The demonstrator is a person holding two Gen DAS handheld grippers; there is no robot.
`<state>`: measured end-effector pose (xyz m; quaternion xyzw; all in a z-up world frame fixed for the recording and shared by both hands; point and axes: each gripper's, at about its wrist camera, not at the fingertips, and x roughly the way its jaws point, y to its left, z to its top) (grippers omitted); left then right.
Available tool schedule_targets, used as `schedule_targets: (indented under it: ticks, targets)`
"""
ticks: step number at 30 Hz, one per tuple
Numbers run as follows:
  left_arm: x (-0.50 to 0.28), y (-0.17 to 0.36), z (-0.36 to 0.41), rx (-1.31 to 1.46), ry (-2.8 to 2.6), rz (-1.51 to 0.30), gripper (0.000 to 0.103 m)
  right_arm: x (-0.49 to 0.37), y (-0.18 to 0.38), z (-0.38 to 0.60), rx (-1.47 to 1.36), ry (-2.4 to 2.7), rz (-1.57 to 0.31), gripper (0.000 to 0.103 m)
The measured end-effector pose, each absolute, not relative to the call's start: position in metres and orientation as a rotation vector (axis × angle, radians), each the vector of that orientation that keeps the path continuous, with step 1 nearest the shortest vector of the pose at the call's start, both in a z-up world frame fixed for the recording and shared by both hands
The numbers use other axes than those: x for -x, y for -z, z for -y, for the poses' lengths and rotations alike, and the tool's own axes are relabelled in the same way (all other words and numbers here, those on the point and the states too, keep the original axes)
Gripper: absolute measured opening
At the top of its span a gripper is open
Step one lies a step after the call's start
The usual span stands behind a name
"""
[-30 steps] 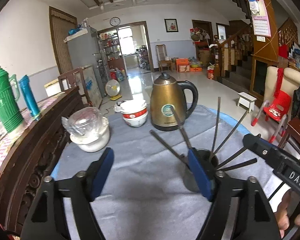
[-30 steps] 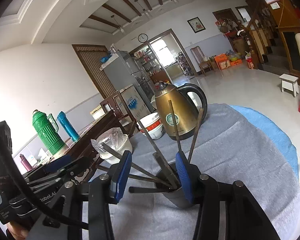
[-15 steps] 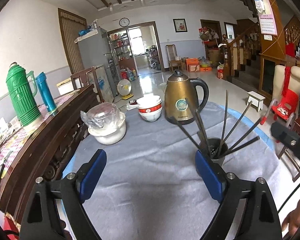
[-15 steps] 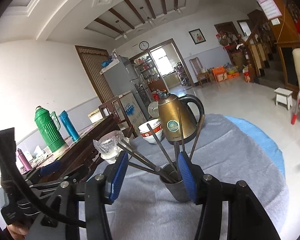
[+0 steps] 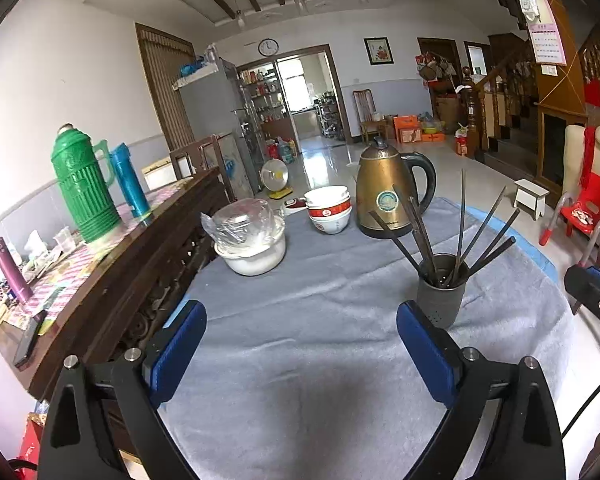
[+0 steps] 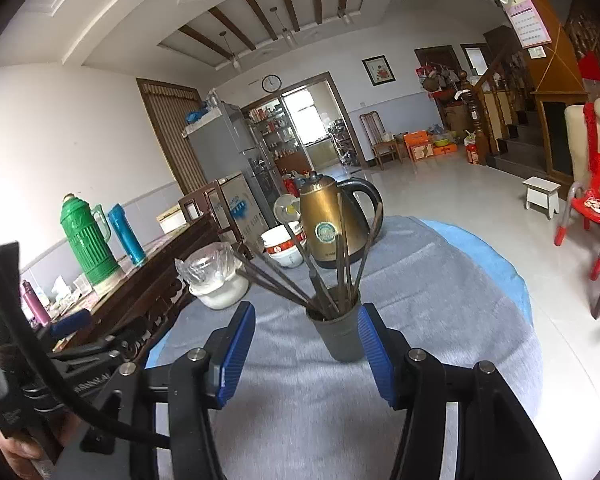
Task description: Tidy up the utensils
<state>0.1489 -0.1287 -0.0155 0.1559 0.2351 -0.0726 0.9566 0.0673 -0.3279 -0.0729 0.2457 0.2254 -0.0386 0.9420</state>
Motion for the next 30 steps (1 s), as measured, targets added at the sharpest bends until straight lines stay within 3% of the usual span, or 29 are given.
schedule_targets:
  ticks: [30]
  targets:
    - [-0.107,-0.006,0.094,-0.278,0.089,-0.431,0.097,-0.027,0.049,0.277,-0.387,0.143,-0.453,0.058]
